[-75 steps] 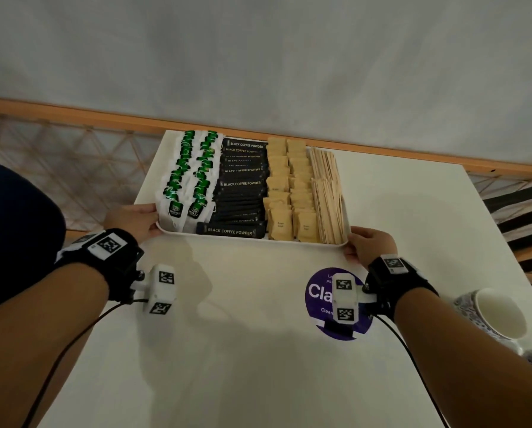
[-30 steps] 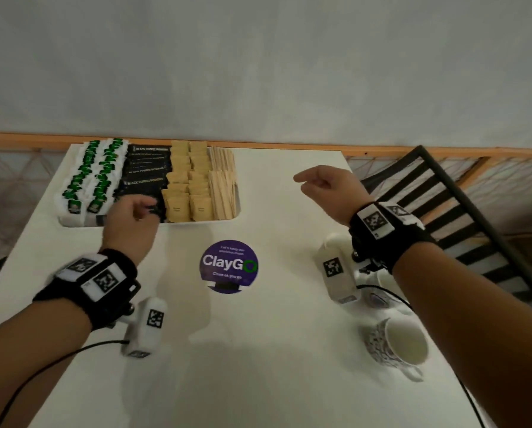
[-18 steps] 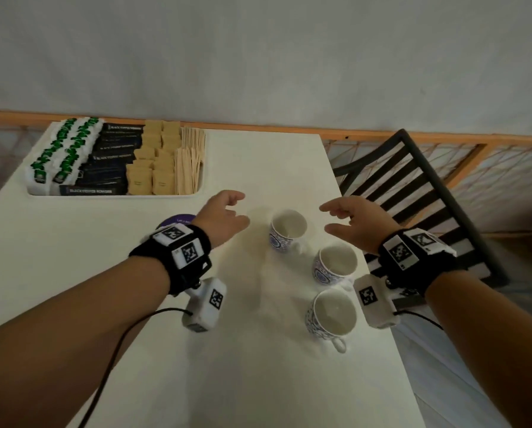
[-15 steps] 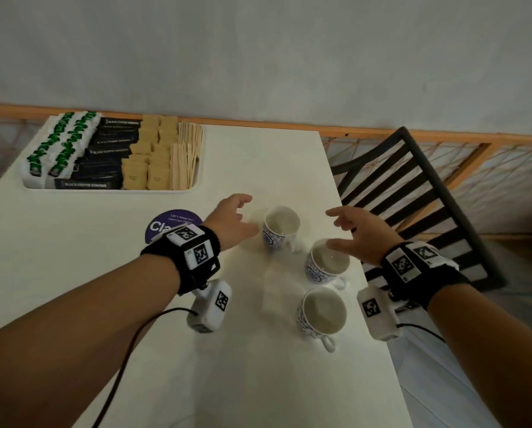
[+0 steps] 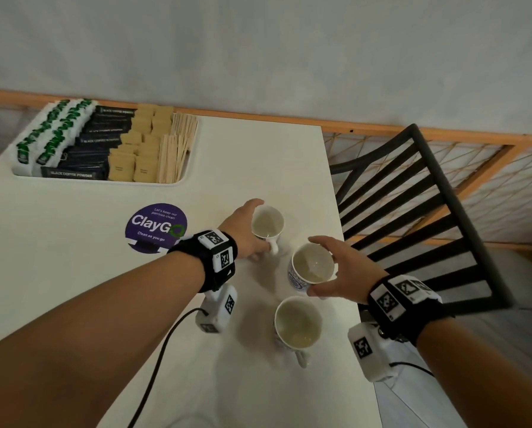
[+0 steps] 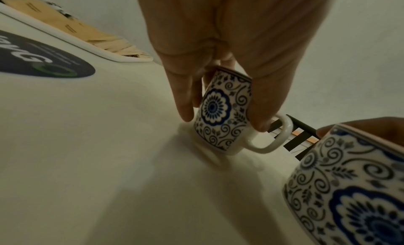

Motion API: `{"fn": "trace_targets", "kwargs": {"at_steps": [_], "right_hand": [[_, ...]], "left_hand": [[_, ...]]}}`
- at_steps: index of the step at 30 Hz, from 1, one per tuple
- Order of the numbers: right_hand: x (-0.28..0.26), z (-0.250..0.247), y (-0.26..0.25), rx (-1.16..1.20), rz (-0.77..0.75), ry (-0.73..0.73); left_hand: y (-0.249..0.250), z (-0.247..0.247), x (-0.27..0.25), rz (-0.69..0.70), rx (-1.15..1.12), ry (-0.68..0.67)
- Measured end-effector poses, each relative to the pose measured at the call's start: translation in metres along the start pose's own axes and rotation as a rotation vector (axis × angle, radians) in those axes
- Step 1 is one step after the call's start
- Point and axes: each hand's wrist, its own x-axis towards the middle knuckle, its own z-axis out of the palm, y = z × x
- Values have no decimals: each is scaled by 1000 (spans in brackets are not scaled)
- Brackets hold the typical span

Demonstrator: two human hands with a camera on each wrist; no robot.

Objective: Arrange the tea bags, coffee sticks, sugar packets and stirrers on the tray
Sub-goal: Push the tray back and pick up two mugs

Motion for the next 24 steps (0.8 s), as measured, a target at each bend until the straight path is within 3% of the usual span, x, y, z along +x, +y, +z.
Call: {"fn": "trace_targets", "kwargs": {"at_steps": [9, 18, 24], "right_hand": [[29, -15, -6, 34, -10, 53], [125, -55, -93, 6, -52, 217], [208, -31, -150, 77, -5, 275]], "left_hand": [[-18, -25, -10, 5, -107, 122], [-72, -136, -36, 26, -122, 212], [-112, -202, -29, 48, -156, 242]]}}
